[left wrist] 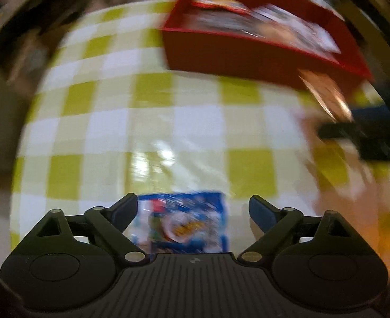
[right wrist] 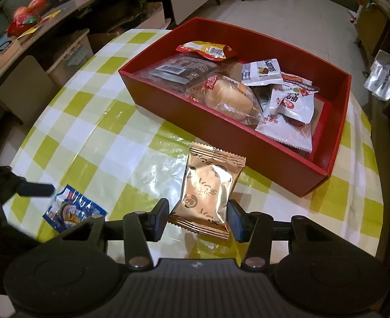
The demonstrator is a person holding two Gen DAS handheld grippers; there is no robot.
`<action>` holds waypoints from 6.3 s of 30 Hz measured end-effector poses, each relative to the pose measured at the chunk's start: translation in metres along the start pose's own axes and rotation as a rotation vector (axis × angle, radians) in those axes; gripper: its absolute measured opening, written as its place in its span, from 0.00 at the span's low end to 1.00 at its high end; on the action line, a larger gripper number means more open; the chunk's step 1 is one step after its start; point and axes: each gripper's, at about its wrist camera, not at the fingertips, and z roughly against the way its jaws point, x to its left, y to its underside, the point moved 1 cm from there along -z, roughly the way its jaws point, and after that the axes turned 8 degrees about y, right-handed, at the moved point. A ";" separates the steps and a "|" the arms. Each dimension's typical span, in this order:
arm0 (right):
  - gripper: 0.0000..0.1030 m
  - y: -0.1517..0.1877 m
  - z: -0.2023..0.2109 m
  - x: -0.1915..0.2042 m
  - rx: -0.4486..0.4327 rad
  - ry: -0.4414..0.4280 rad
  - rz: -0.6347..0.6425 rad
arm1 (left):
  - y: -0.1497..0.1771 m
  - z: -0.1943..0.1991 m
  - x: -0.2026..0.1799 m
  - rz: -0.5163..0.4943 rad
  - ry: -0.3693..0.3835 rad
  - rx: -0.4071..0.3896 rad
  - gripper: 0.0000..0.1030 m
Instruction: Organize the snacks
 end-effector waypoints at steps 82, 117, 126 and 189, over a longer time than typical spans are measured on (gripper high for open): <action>0.56 0.000 -0.006 -0.007 0.026 -0.027 -0.033 | 0.005 -0.046 0.001 -0.127 0.016 0.115 0.76; 0.56 -0.049 0.030 -0.042 -0.172 0.062 -0.146 | -0.074 0.023 -0.023 -0.044 -0.046 -0.248 0.74; 0.56 -0.069 0.024 -0.064 -0.204 0.097 -0.208 | -0.115 0.022 -0.027 -0.032 -0.052 -0.316 0.74; 0.69 -0.012 0.061 -0.031 -0.199 0.155 -0.276 | -0.073 0.047 -0.031 -0.002 -0.146 -0.369 0.96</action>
